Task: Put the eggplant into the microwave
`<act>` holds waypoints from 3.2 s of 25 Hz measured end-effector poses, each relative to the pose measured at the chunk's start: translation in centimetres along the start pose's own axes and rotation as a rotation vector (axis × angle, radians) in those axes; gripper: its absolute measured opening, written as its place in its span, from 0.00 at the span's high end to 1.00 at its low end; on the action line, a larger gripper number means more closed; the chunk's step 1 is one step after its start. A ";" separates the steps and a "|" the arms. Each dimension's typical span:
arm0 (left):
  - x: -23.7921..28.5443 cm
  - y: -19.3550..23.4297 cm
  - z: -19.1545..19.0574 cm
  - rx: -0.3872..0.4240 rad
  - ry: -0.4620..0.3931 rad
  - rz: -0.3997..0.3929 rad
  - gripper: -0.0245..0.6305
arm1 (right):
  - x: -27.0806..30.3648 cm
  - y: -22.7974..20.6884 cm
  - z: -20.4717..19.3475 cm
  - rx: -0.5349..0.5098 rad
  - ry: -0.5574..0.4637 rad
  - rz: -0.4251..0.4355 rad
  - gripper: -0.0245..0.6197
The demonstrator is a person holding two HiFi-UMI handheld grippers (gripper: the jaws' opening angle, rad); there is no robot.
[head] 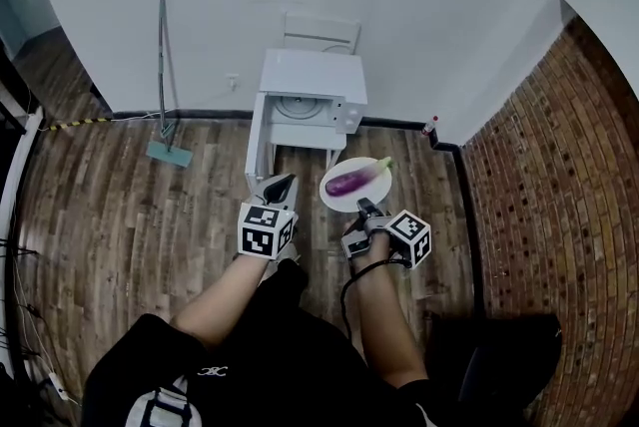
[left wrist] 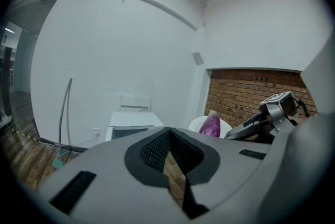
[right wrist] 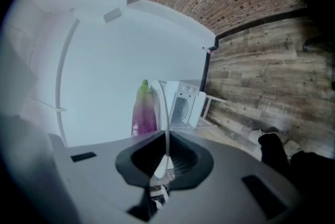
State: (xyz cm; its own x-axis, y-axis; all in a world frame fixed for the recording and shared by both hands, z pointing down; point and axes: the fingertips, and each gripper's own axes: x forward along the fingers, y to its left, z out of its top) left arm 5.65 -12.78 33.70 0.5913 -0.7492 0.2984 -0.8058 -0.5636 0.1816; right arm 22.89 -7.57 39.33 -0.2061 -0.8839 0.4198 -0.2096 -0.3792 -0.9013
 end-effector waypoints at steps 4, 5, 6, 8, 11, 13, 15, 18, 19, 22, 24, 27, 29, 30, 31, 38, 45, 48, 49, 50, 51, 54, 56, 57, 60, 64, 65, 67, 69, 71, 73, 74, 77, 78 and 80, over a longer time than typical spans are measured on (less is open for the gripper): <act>3.8 1.5 0.8 -0.022 -0.011 0.008 0.96 | 3.2 0.5 2.1 -0.005 0.005 -0.010 0.92; 4.9 2.0 1.1 -0.026 -0.013 0.009 0.96 | 4.2 0.8 2.7 -0.009 0.007 -0.013 0.92; 6.0 2.4 1.5 -0.029 -0.013 0.011 0.96 | 5.3 1.0 3.2 -0.013 0.010 -0.016 0.92; 8.4 3.4 2.4 -0.033 -0.013 0.012 0.96 | 7.4 1.8 4.4 -0.024 0.016 -0.022 0.92; 11.8 5.1 4.1 -0.039 -0.024 0.016 0.96 | 10.6 3.4 6.1 -0.044 0.028 -0.018 0.92; 14.0 6.4 5.1 -0.043 -0.028 0.021 0.96 | 12.7 4.6 7.1 -0.058 0.035 -0.004 0.92; 15.9 7.8 5.8 -0.050 -0.028 0.028 0.96 | 14.7 5.8 8.1 -0.077 0.033 0.008 0.92; 18.0 9.5 6.4 -0.055 -0.028 0.039 0.96 | 17.3 6.8 9.3 -0.109 0.032 0.005 0.92; 18.5 10.0 6.6 -0.053 -0.029 0.044 0.96 | 18.2 7.0 9.6 -0.108 0.035 0.007 0.92; 19.5 11.6 6.7 -0.062 -0.024 0.073 0.96 | 20.4 7.5 9.9 -0.087 0.064 0.017 0.92; 19.5 12.4 6.4 -0.078 -0.023 0.103 0.96 | 21.6 7.5 9.8 -0.094 0.096 0.010 0.92; 19.4 13.4 5.8 -0.101 -0.023 0.152 0.96 | 23.4 7.4 9.5 -0.107 0.154 0.004 0.92; 19.1 13.7 5.5 -0.114 -0.027 0.182 0.96 | 24.5 7.5 9.2 -0.113 0.199 0.007 0.92; 18.9 13.6 5.3 -0.120 -0.031 0.198 0.96 | 24.9 7.5 9.1 -0.120 0.223 0.006 0.92; 18.5 13.4 5.2 -0.127 -0.037 0.215 0.96 | 25.2 7.4 9.0 -0.127 0.247 0.005 0.92; 17.5 11.8 3.8 -0.167 -0.055 0.329 0.96 | 26.5 5.9 8.8 -0.196 0.396 -0.027 0.92; 20.9 10.1 0.4 -0.179 -0.070 0.366 0.96 | 29.9 1.4 9.0 -0.213 0.508 -0.053 0.92; 22.6 10.8 -3.4 -0.194 -0.057 0.379 0.96 | 32.8 -1.8 8.1 -0.199 0.524 -0.057 0.92; 23.3 11.3 -4.7 -0.193 -0.058 0.385 0.96 | 34.0 -2.9 7.9 -0.194 0.527 -0.056 0.92; 24.0 12.0 -5.8 -0.187 -0.061 0.392 0.96 | 35.4 -4.0 7.6 -0.185 0.528 -0.054 0.92; 24.7 12.8 -7.0 -0.178 -0.064 0.401 0.96 | 36.8 -5.1 7.2 -0.175 0.528 -0.050 0.92; 26.4 15.7 -11.1 -0.182 -0.085 0.442 0.96 | 41.2 -8.3 6.2 -0.163 0.522 -0.023 0.92; 27.6 17.6 -13.9 -0.188 -0.101 0.466 0.96 | 44.3 -10.3 5.6 -0.154 0.510 -0.001 0.92; 28.3 18.4 -15.2 -0.184 -0.109 0.472 0.96 | 45.9 -11.1 5.3 -0.148 0.500 0.012 0.92; 30.6 20.0 -18.9 -0.156 -0.132 0.465 0.96 | 50.7 -13.1 4.5 -0.135 0.460 0.053 0.92; 32.5 21.7 -23.0 -0.133 -0.165 0.458 0.96 | 56.4 -14.6 3.6 -0.100 0.418 0.103 0.92; 32.7 21.9 -23.9 -0.131 -0.172 0.454 0.96 | 57.5 -14.9 3.5 -0.087 0.411 0.114 0.92; 32.8 22.0 -25.0 -0.127 -0.189 0.443 0.96 | 59.7 -14.9 3.6 -0.072 0.389 0.137 0.92; 32.8 22.0 -25.8 -0.132 -0.200 0.428 0.96 | 61.6 -14.6 3.5 -0.071 0.369 0.144 0.92; 32.6 21.9 -26.7 -0.149 -0.200 0.418 0.96 | 63.3 -14.5 3.5 -0.077 0.348 0.139 0.92; 32.1 22.0 -27.6 -0.170 -0.198 0.412 0.96 | 65.0 -14.4 3.5 -0.078 0.322 0.127 0.92; 31.9 22.0 -27.9 -0.176 -0.199 0.410 0.96 | 65.8 -14.3 3.6 -0.079 0.310 0.122 0.92; 31.2 22.2 -28.6 -0.173 -0.203 0.406 0.96 | 67.9 -13.9 3.7 -0.100 0.278 0.114 0.92; 31.0 22.2 -28.8 -0.172 -0.204 0.405 0.96 | 68.5 -13.8 3.6 -0.108 0.271 0.111 0.92; 30.6 22.4 -29.4 -0.176 -0.202 0.406 0.96 | 69.3 -13.7 3.5 -0.127 0.261 0.101 0.92</act>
State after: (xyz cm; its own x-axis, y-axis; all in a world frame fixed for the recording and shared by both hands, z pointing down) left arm 4.72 -38.10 74.47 0.2083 -0.9588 0.1933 -0.9555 -0.1572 0.2495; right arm 14.78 -64.56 80.37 -0.4673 -0.8090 0.3565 -0.2898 -0.2408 -0.9263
